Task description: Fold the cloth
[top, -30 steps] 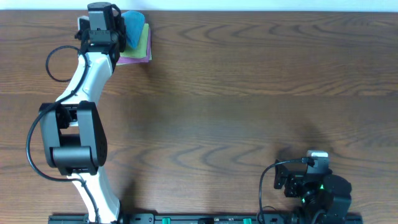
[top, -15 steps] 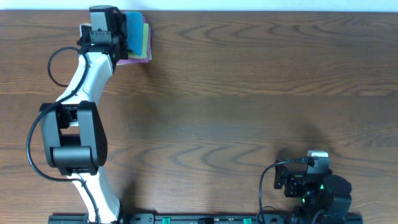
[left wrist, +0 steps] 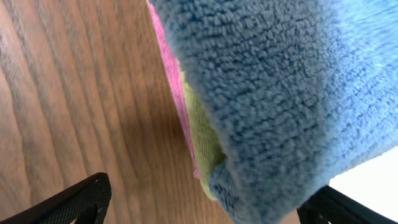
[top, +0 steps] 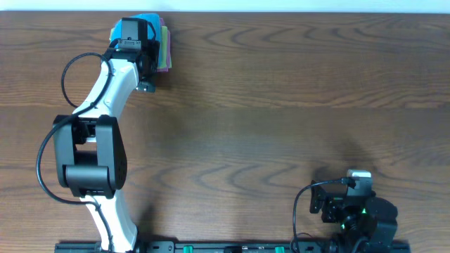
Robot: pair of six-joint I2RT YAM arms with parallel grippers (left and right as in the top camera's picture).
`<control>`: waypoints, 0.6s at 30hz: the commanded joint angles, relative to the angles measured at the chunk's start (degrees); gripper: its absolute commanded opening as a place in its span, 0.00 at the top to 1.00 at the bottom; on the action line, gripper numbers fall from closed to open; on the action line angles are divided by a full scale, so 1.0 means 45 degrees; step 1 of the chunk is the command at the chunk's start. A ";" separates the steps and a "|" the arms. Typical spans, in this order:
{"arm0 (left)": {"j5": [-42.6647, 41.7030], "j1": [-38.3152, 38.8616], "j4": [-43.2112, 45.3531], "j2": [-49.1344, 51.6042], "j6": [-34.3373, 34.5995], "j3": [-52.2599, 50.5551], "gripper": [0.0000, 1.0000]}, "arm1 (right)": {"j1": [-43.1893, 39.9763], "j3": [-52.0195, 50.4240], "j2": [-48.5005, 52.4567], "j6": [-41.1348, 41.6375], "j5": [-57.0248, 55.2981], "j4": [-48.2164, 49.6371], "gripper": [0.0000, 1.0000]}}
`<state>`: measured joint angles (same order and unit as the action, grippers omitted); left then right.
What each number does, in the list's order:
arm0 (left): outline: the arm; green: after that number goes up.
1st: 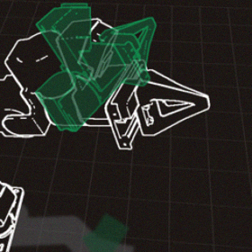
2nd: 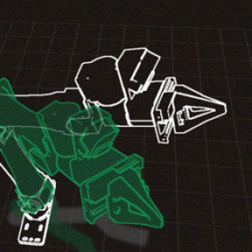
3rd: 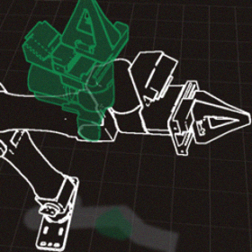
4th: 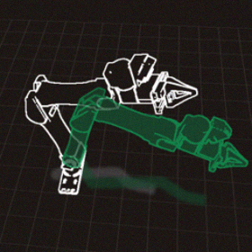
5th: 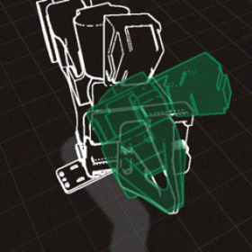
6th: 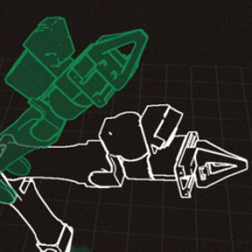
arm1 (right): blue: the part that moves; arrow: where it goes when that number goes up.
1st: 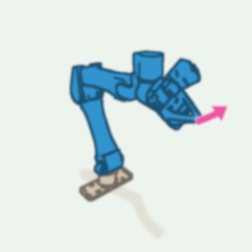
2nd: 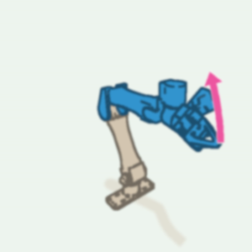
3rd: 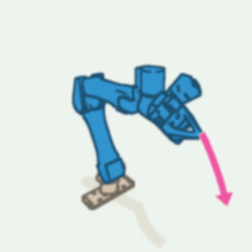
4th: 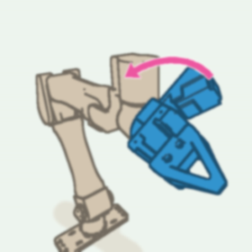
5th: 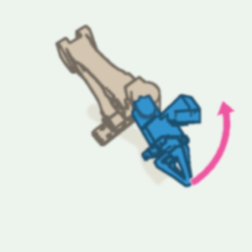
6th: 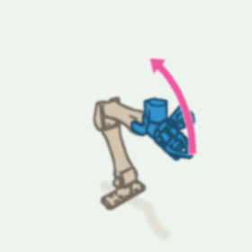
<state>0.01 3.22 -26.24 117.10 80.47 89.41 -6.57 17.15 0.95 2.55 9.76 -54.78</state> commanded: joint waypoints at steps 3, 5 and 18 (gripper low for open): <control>0.0811 -0.0039 0.0670 -0.0311 -0.0816 0.0097 0.08 | -0.0024 -0.0049 -0.0102 0.0131 -0.0029 -0.0015 0.01; 0.0792 -0.0039 0.1209 -0.0311 -0.0947 0.0097 0.22 | -0.0024 -0.0049 -0.0102 0.0131 -0.0029 -0.0015 0.01; 0.0466 0.0044 0.2565 -0.0311 -0.1418 0.0097 0.17 | -0.0024 -0.0049 -0.0102 0.0131 -0.0024 -0.0015 0.01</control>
<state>2.28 3.25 -14.72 117.10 74.54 89.41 -6.57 17.15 0.95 2.55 9.76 -54.81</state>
